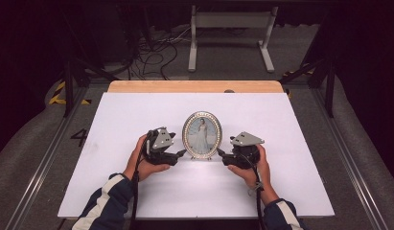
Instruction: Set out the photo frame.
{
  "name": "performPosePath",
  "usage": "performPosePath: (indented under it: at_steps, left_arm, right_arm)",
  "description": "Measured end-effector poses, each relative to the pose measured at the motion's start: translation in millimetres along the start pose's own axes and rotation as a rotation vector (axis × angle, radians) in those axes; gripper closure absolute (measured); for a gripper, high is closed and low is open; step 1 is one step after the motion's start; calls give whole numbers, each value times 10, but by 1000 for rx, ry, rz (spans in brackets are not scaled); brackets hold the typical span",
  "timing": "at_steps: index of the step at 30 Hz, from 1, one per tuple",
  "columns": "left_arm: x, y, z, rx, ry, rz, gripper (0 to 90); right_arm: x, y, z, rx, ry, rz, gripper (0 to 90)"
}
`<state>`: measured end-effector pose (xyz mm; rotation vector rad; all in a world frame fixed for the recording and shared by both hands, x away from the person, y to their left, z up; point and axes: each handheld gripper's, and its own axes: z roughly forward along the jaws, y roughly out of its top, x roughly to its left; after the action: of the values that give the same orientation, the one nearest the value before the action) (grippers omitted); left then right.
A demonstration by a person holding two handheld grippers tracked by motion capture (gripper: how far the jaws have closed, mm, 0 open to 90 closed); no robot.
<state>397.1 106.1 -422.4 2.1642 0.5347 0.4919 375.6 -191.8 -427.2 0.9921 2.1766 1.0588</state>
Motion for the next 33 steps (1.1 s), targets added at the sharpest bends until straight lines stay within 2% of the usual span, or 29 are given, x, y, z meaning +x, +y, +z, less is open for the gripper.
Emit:
performPosePath:
  at_steps: [4, 8, 15, 17, 19, 22, 24, 33]
  left_arm:
    - [-2, -18, -15, 0, 3, -10, 196]
    - [-2, -27, -3, 20, -8, -18, 123]
    - [6, -39, -15, -6, -59, -22, 65]
    - [1, -41, -13, -2, -58, -13, 60]
    - [1, -44, -20, -7, -67, -4, 48]
    - [-4, -46, -23, -1, -60, 2, 53]
    - [-8, -47, -29, 8, -41, 20, 57]
    - [-4, -114, -125, -3, -28, 18, 58]
  right_arm:
    - [15, 7, -11, 10, 8, -14, 233]
    - [40, 11, -7, 15, 14, -34, 172]
    - [38, 7, -3, 14, 51, -39, 99]
    - [35, 8, -8, 12, 56, -42, 92]
    - [43, 7, -4, 23, 58, -66, 66]
    - [59, 0, 4, 33, 50, -67, 92]
    - [66, -3, 14, 44, 37, -74, 91]
    - [86, -13, 18, 75, 1, -117, 81]
